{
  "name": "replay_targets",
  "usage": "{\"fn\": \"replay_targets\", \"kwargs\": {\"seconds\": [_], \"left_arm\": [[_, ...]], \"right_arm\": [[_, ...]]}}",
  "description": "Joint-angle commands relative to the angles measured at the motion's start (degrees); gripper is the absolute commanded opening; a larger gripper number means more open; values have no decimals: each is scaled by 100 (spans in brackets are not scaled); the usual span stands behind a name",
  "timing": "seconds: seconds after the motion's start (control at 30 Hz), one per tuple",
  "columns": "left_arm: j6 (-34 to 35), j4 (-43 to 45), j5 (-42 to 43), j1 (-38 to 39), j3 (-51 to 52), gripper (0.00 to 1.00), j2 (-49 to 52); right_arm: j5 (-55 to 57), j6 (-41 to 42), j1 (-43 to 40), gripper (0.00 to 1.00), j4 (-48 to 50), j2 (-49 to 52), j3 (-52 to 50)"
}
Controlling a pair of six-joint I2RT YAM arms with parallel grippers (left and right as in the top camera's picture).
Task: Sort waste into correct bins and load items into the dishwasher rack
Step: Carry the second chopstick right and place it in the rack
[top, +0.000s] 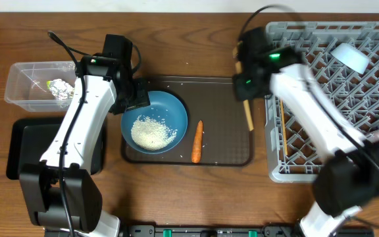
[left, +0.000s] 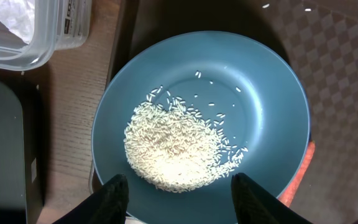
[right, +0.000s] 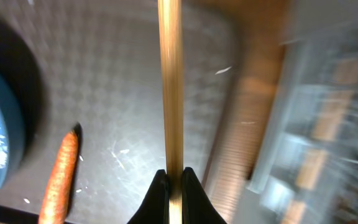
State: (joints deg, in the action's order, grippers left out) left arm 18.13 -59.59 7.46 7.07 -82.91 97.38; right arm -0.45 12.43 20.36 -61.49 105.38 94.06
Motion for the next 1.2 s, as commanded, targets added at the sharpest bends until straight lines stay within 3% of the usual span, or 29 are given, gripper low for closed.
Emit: {"fn": "replay_targets", "kwargs": {"seconds": [0.0,0.27,0.63,0.73,0.8,1.07,1.17], "left_arm": [[-52,-17,-68,-4,-46,54,-127],[-52,-13,-68,-4,-46,54,-127],[-50,-11,-66,-4,-46,54,-127],[-50,-11,-63,-2,-46,56,-127],[-50,-17,-63,-2,-46,65,-127],[-55,-11,101,107,-46,70,-127],[-55,35,149,323,-46,70,-127]], "right_arm": [[551,-114,-417,1,-293,-374,85],[590,-205,-1296,1,-527,-365,-437],[-4,-459,-1259,1,367,-365,-1823],[-2,-459,-1224,18,431,-365,-1884],[2,-459,-1226,20,457,-380,-1858],[2,-457,-1423,18,83,-787,-1016],[0,-459,-1530,31,129,-1161,-763]]}}
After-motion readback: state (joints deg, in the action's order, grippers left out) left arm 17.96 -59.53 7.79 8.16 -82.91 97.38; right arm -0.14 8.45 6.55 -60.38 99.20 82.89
